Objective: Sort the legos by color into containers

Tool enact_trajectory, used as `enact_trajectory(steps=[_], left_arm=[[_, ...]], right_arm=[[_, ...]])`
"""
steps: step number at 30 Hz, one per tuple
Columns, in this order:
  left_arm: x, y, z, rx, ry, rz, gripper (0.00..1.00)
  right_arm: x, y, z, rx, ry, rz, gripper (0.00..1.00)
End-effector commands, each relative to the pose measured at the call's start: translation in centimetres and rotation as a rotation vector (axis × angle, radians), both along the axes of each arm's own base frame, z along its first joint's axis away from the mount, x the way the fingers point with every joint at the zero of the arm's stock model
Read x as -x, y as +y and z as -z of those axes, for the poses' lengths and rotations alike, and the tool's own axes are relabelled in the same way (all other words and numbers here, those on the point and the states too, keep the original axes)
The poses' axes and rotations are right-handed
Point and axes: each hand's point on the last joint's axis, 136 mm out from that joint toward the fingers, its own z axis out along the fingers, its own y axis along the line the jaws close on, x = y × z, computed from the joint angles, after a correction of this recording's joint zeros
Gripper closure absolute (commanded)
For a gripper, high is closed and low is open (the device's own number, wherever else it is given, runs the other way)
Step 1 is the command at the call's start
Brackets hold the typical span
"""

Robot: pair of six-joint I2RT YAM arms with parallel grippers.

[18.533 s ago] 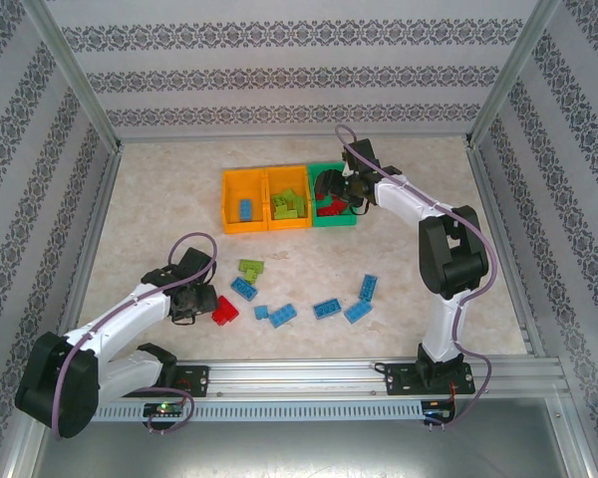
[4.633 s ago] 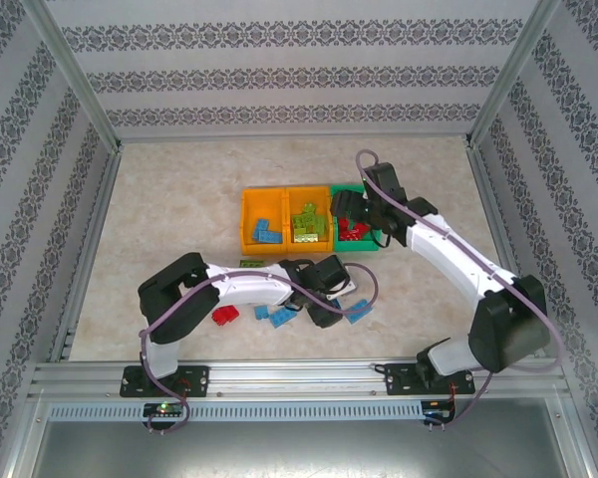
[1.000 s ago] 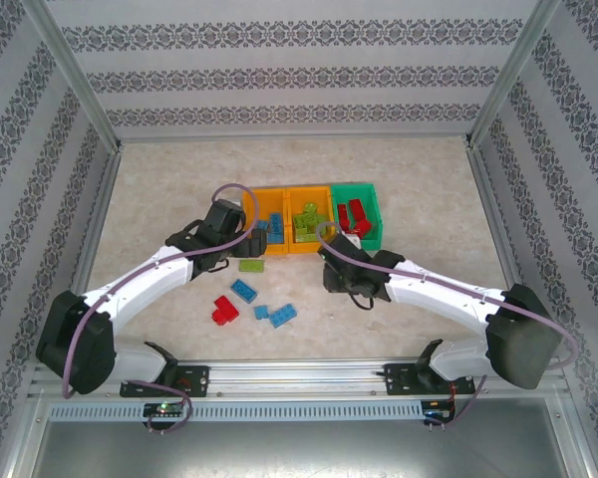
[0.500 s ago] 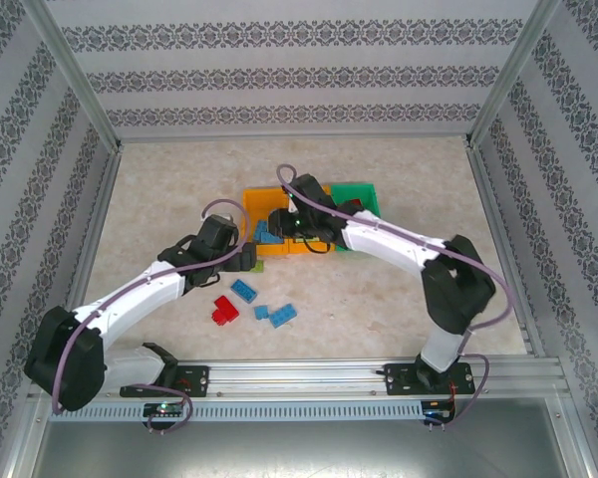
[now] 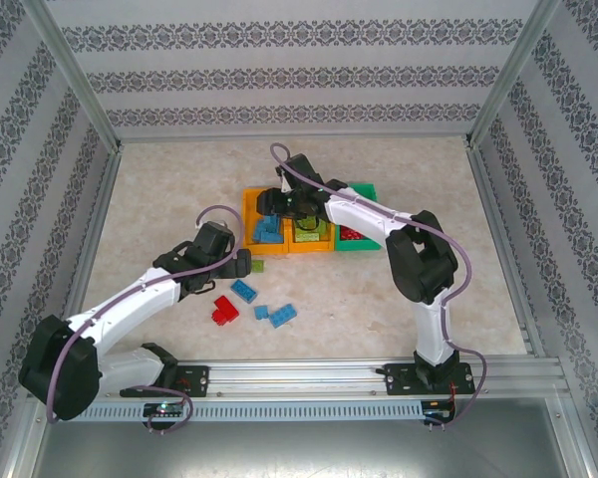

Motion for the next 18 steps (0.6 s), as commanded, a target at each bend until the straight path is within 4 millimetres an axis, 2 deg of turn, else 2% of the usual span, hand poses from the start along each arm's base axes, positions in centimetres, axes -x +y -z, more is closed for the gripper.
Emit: enact_trajectory(steps=[1, 5, 9, 14, 18], left_arm=[[0.9, 0.9, 0.3, -0.023, 0.012, -0.033, 0.01], [1.2, 1.7, 0.5, -0.045, 0.016, -0.067, 0.01], [1.5, 3.3, 0.9, -0.091, 0.043, -0.114, 0.01], [1.6, 4.5, 1.3, -0.060, 0.077, -0.155, 0.01], [1.5, 5.1, 2.1, -0.024, 0.105, -0.182, 0.01]], right_arm=[[0.3, 1.0, -0.6, -0.015, -0.012, -0.049, 0.32], [1.2, 1.4, -2.3, -0.024, -0.053, -0.090, 0.27], [3.3, 1.2, -3.7, 0.020, -0.115, -0.128, 0.26], [7.4, 0.1, -3.8, 0.139, -0.216, -0.168, 0.27], [11.3, -0.2, -2.5, 0.236, -0.289, -0.263, 0.27]])
